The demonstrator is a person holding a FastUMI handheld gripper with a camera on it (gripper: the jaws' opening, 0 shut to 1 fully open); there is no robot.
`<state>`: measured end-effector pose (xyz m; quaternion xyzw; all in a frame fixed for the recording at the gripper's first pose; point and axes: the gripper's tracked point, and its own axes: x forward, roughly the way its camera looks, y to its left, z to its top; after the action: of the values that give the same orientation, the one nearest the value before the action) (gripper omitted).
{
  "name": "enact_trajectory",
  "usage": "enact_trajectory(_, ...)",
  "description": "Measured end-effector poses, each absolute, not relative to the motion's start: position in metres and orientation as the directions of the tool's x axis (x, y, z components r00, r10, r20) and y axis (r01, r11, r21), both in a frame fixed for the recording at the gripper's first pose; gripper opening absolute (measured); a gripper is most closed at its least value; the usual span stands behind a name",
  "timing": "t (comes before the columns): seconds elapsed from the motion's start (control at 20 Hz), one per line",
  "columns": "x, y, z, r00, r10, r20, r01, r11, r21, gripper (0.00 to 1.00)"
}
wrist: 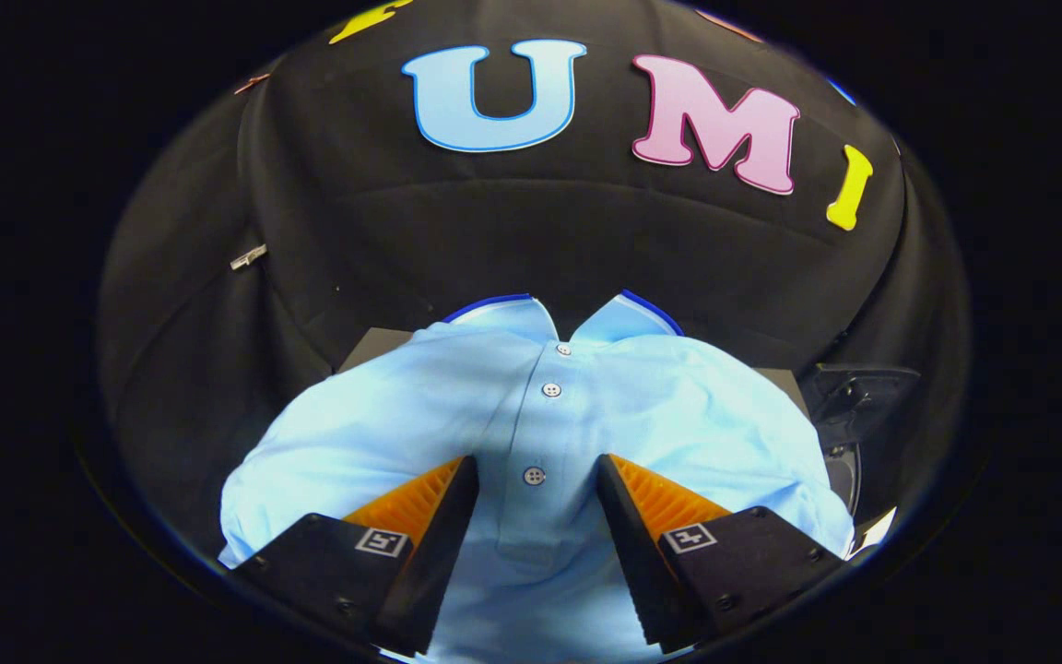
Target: Put the clothes into the washing machine and then close the washing machine lid.
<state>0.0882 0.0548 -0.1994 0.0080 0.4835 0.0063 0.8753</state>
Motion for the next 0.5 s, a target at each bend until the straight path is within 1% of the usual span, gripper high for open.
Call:
enact_trajectory(0.05,0.0877,0.0540,-0.1966,0.526,0.020,-0.850,-0.006,1.000,0.020,0.84)
enact_trajectory(0.1,0.0882,0.0538,-0.1957,0.521,0.026,-0.853,-0.013,1.000,0.023,0.80)
enact_trajectory(0.15,0.0888,0.0538,-0.1977,0.521,0.030,-0.853,-0.016,1.000,0.025,0.80)
enact_trajectory(0.2,0.0890,0.0535,-0.1974,0.519,0.032,-0.854,-0.018,0.999,0.026,0.71)
enact_trajectory(0.25,0.0889,0.0534,-0.1976,0.516,0.035,-0.856,-0.020,0.999,0.029,0.68)
enact_trajectory(0.35,0.0910,0.0491,-0.1995,0.521,0.020,-0.853,-0.014,1.000,0.016,0.68)
enact_trajectory(0.45,0.0898,0.0502,-0.1981,0.532,0.020,-0.847,-0.023,1.000,0.009,0.40)
enact_trajectory(0.5,0.0901,0.0504,-0.1970,0.537,0.018,-0.844,-0.027,1.000,0.004,0.40)
